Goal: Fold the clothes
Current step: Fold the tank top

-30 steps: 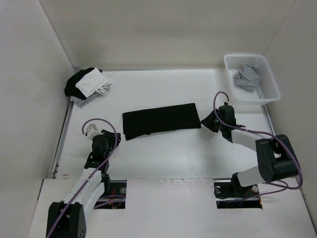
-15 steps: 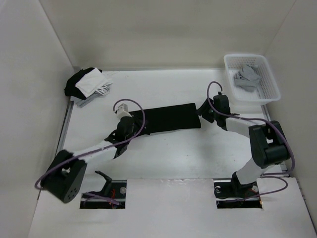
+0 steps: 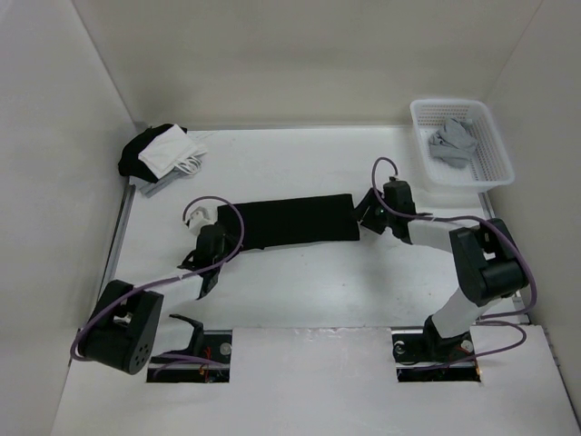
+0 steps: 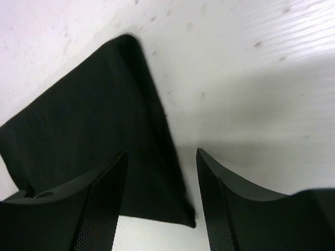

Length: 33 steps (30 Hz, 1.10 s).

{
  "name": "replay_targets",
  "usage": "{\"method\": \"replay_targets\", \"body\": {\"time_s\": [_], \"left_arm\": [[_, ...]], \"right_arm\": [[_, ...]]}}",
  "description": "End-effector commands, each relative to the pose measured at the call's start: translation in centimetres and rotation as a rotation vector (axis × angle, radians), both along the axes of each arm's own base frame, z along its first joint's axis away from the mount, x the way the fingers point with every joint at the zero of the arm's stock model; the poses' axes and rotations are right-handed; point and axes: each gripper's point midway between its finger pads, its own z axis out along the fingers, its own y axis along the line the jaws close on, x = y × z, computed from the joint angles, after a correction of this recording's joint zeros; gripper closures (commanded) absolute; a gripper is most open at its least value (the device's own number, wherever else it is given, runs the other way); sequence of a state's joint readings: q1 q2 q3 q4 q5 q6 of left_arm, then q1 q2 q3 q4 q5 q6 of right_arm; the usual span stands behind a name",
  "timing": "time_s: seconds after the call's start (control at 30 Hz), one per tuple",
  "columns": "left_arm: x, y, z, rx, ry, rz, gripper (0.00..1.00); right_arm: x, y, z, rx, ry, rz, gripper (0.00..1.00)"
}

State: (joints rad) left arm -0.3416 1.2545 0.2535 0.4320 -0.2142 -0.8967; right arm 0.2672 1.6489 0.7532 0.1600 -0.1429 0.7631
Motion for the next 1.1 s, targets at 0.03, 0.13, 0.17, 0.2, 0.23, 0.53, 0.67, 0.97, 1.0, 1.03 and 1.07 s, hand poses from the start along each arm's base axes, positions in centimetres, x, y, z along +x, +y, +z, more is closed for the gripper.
{"method": "replay_targets", "body": {"time_s": [0.03, 0.13, 0.17, 0.2, 0.23, 0.53, 0.67, 0.97, 1.0, 1.03, 1.07], "left_arm": [[0.2, 1.6, 2.0, -0.01, -0.047, 0.055, 0.77], [0.5, 1.2, 4.4, -0.017, -0.116, 0.036, 0.75], [0.8, 1.0, 5.7, -0.021, -0.151, 0.029, 0.75], [1.0, 0.6, 6.5, -0.025, -0.173, 0.018, 0.75], [1.2, 0.2, 7.3, -0.029, -0.195, 0.007, 0.75], [2.1, -3.2, 10.2, -0.062, -0.256, -0.088, 0.75], [1.9, -4.9, 9.2, -0.058, -0.234, -0.133, 0.75], [-1.2, -16.9, 8.8, -0.15, -0.218, -0.359, 0.77], [-1.6, -18.4, 9.3, -0.168, -0.229, -0.38, 0.77], [-2.2, -19.8, 9.6, -0.183, -0.238, -0.402, 0.78], [-2.7, -20.8, 9.8, -0.192, -0.244, -0.416, 0.79]], "right_arm": [[-2.6, 2.5, -0.9, 0.04, 0.035, 0.062, 0.39], [-3.2, 3.2, -1.9, 0.058, 0.058, 0.079, 0.4], [-3.2, 3.3, -2.1, 0.069, 0.062, 0.076, 0.42], [-3.3, 3.5, -2.3, 0.087, 0.07, 0.075, 0.42], [-3.1, 3.5, -2.4, 0.106, 0.07, 0.068, 0.42], [-1.3, 2.7, -2.7, 0.167, 0.043, -0.038, 0.84], [-2.2, 1.1, 0.2, 0.12, -0.038, -0.073, 0.95], [-10.3, -3.3, 4.0, -0.04, -0.115, -0.104, 0.97], [-10.9, -3.7, 4.5, -0.051, -0.126, -0.111, 0.97], [-11.5, -4.0, 5.0, -0.06, -0.134, -0.118, 0.97], [-12.0, -4.4, 5.5, -0.064, -0.142, -0.125, 0.97]]}}
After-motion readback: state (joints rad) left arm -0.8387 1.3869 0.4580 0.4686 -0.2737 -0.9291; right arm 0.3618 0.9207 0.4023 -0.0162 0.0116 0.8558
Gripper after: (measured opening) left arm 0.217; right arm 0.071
